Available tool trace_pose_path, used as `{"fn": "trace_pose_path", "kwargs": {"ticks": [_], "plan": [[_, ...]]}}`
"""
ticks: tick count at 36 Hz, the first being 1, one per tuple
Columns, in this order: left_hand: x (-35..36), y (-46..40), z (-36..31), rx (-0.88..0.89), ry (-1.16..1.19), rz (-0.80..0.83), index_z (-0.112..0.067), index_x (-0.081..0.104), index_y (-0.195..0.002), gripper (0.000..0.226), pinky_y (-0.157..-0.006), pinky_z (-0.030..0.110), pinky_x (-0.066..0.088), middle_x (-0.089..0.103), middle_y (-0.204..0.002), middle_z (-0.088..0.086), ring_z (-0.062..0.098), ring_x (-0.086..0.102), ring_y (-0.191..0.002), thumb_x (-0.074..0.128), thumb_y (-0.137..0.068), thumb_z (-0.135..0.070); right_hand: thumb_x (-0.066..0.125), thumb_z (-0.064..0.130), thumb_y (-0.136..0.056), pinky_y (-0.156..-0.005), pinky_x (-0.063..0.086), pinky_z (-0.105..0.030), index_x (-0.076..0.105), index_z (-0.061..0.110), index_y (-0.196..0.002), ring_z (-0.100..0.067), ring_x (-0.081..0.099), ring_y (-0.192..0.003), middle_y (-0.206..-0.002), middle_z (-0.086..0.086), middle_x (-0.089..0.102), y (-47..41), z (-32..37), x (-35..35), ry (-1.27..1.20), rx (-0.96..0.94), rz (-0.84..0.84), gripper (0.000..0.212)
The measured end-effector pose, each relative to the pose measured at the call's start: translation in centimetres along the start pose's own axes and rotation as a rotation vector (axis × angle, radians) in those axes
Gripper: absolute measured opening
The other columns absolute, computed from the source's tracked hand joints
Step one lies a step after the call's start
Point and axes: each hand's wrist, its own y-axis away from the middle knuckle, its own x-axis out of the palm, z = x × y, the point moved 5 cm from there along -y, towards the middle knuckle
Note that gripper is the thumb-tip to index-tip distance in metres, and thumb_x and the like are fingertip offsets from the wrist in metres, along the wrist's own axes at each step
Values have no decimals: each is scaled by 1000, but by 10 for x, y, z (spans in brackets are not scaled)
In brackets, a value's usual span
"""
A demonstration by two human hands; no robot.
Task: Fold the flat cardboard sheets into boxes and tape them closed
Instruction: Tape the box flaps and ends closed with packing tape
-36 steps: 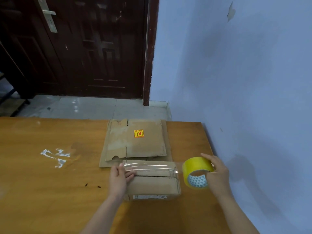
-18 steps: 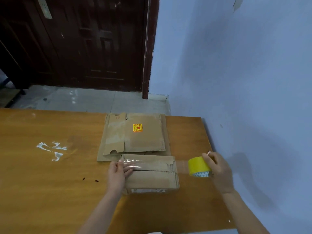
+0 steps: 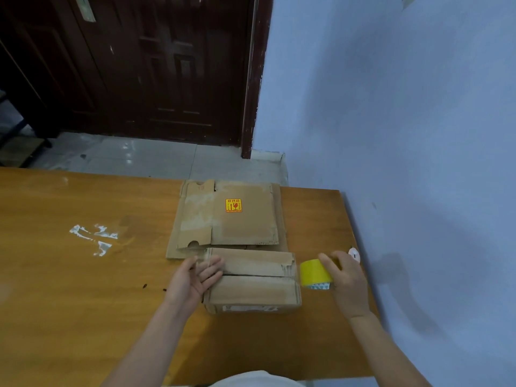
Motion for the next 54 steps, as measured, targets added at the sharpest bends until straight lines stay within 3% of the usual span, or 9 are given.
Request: {"fn": "trace_pose_path", "kwargs": {"ticks": [7, 11, 17, 24, 31, 39, 43, 49, 54], "plan": [[-1, 2, -2, -26, 40, -16, 1, 44, -116, 25, -65, 39, 60, 69, -92, 25, 31, 71, -77, 32, -102, -15, 80, -16, -46, -62, 51, -31, 52, 17, -112, -26, 55, -87, -96, -11, 59, 3, -8, 3, -128, 85, -3, 79], [-1, 1, 1, -17, -33, -25, 7, 44, -121, 32, -70, 36, 59, 68, -97, 27, 27, 71, -77, 31, -103, -16, 46, -6, -59, -90, 49, -33, 64, 32, -100, -28, 55, -109, -105, 1, 59, 2, -20, -16, -573, 605, -195, 59], [0, 1, 4, 16, -130, -54, 10, 41, -124, 37, -69, 33, 60, 64, -108, 29, 27, 72, -80, 36, -102, -19, 45, -17, -72, -65, 53, -15, 72, 34, -87, -17, 60, -94, -109, -4, 64, -5, -22, -13, -1006, 1002, -502, 59], [1, 6, 2, 63, -173, -83, 7, 47, -113, 31, -69, 32, 59, 69, -99, 23, 26, 72, -80, 34, -103, -20, 37, -9, -55, -74, 33, 2, 64, -1, -103, -5, 44, -87, -97, -12, 53, -19, -19, -31, -420, 480, -205, 55], [8, 2, 6, 78, -212, -129, 9, 47, -110, 28, -60, 27, 59, 68, -94, 22, 20, 71, -64, 38, -102, -16, 42, -7, -54, -72, 41, -24, 49, 13, -113, -21, 45, -93, -104, -2, 41, -15, -26, -30, -195, 245, -105, 62], [7, 3, 6, 51, -237, -114, 12, 44, -118, 34, -60, 28, 59, 69, -97, 23, 22, 72, -72, 35, -103, -18, 30, 20, -69, -73, 38, -27, 62, -3, -108, -14, 41, -92, -101, -16, 54, -1, -47, -29, -156, 348, -16, 55], [-3, 0, 1, -44, -81, -76, 8, 44, -116, 28, -66, 34, 60, 66, -101, 29, 31, 71, -84, 37, -101, -15, 32, 10, -66, -69, 38, -29, 49, 11, -112, -21, 42, -92, -103, -5, 42, -5, -37, -31, -125, 223, -50, 49], [-1, 3, -5, -143, 121, 17, -8, 46, -57, 36, -72, 53, 53, 67, -88, 32, 39, 70, -80, 43, -92, -8, 60, -21, -60, -68, 51, -37, 59, 2, -106, -14, 42, -88, -95, -9, 51, -1, -35, -12, -169, 273, -15, 52], [-6, 1, -4, -169, 213, 3, -9, 43, -62, 28, -73, 62, 49, 66, -99, 31, 42, 68, -86, 40, -89, -8, 65, -32, -33, -67, 43, -28, 50, 11, -110, -20, 43, -88, -97, -10, 50, 0, -25, -1, -139, 194, 24, 89]]}}
